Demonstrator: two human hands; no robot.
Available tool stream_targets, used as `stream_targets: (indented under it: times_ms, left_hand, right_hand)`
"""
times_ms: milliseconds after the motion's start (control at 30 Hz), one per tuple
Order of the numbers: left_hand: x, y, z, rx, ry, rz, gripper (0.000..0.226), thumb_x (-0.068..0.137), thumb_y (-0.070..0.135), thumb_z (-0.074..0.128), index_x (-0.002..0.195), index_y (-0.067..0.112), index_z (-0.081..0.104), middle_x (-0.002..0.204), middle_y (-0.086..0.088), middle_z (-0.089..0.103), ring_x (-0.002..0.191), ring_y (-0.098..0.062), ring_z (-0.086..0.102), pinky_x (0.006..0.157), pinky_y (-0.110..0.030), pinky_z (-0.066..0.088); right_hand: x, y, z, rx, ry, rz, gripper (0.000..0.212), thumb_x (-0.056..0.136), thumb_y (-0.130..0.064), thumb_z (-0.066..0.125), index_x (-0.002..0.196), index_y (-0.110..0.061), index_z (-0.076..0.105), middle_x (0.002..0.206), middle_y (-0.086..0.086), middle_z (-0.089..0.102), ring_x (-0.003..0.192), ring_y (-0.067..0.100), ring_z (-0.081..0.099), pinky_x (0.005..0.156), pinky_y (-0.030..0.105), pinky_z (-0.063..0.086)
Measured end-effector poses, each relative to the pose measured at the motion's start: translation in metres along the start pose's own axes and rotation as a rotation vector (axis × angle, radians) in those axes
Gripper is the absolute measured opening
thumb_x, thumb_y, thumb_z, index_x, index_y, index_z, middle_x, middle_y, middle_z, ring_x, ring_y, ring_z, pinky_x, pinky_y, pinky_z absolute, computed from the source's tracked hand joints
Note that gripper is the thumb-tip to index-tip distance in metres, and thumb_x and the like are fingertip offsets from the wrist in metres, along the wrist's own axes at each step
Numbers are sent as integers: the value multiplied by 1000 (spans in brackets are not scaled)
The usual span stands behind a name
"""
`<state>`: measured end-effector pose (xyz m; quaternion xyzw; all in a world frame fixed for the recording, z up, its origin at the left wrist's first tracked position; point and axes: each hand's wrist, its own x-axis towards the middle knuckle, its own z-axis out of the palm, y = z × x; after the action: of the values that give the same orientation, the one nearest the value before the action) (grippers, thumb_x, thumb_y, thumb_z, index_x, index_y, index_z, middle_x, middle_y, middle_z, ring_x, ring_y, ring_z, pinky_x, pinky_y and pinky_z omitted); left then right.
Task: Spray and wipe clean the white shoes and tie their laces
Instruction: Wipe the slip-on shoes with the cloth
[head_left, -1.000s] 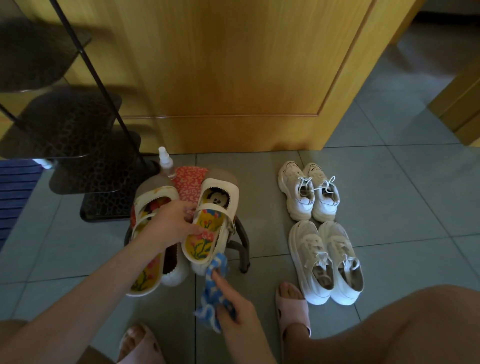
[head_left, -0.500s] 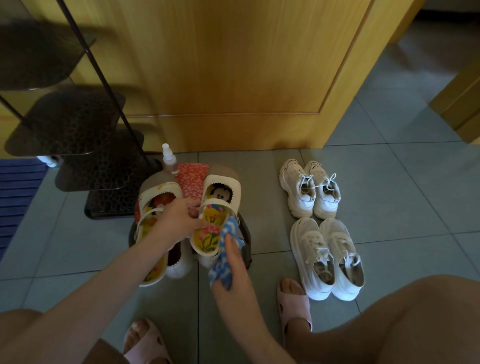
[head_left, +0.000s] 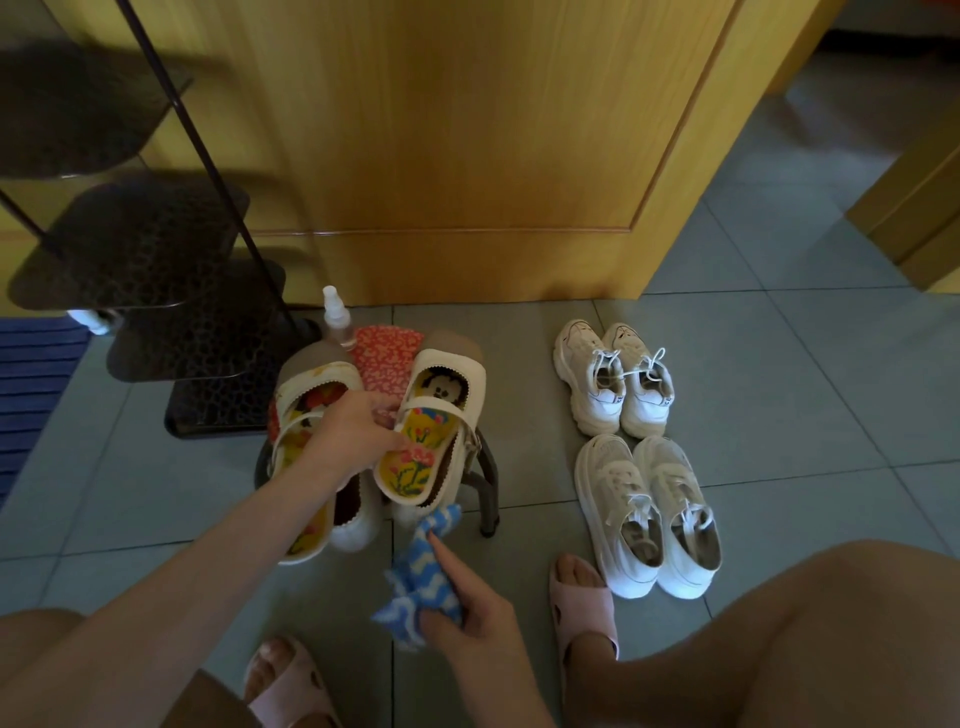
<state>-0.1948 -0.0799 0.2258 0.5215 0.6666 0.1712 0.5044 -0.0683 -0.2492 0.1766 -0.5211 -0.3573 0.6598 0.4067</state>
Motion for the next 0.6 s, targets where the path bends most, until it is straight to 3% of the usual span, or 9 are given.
stream_targets:
  times_ms: [67, 133, 200, 267, 367, 467, 533, 600]
  left_hand:
    - [1, -2, -1, 1, 14, -10, 36, 77, -3, 70, 111, 7, 65, 94, -12, 70, 92, -27, 65, 88, -46, 52]
    - [2, -4, 0, 14, 24, -6, 30, 76, -4, 71, 103, 8, 67, 87, -8, 70, 91, -26, 65, 88, -45, 52]
    - [0, -4, 4, 10, 36, -4, 28, 76, -4, 70, 95, 16, 65, 79, -1, 67, 88, -24, 64, 85, -39, 52]
    - [-1, -2, 6, 10, 52, -1, 32, 78, -3, 69, 100, 19, 62, 76, 2, 63, 87, -22, 62, 82, -36, 51]
    - [-2, -2, 9, 26, 77, 7, 38, 77, -3, 69, 111, 12, 62, 77, 0, 62, 89, -23, 61, 85, -38, 51]
    - [-2, -1, 9, 39, 94, 11, 40, 78, -2, 69, 116, 9, 61, 75, 3, 59, 87, -21, 58, 83, -35, 50]
    - [-4, 0, 6, 42, 57, 6, 37, 80, 0, 68, 115, 8, 62, 80, 1, 63, 85, -19, 59, 77, -31, 50]
    - [-6, 2, 3, 50, 7, 6, 25, 83, 6, 66, 108, 11, 64, 91, -6, 66, 87, -21, 62, 76, -35, 54]
  right_hand:
    - [4, -7, -11, 183, 62, 17, 54, 73, -1, 64, 124, -15, 57, 113, 7, 69, 100, 16, 67, 80, 28, 54]
    - [16, -15, -21, 250, 212, -33, 48, 84, 4, 60, 126, -17, 55, 115, 9, 68, 101, 21, 67, 82, 34, 56]
    - [34, -24, -25, 147, 330, -106, 53, 90, 8, 48, 130, -26, 49, 129, 6, 60, 114, 17, 60, 95, 33, 51]
    - [49, -30, -16, 7, 291, -149, 60, 91, 12, 42, 127, -37, 47, 142, 2, 47, 128, 14, 48, 106, 33, 41]
    - [53, -26, 0, -73, 255, -134, 65, 90, 12, 41, 124, -43, 47, 145, -4, 40, 132, 9, 40, 108, 26, 38]
    - [34, -18, -6, -46, 256, -94, 51, 88, 8, 49, 116, -33, 56, 130, 1, 56, 118, 14, 55, 97, 27, 49]
    - [20, -21, -20, 135, 223, 4, 32, 81, -3, 58, 109, -17, 64, 109, 10, 69, 100, 23, 65, 79, 28, 55]
    - [12, -30, -36, 363, 222, 82, 27, 83, 1, 55, 109, -3, 62, 99, 16, 71, 88, 26, 68, 69, 29, 56]
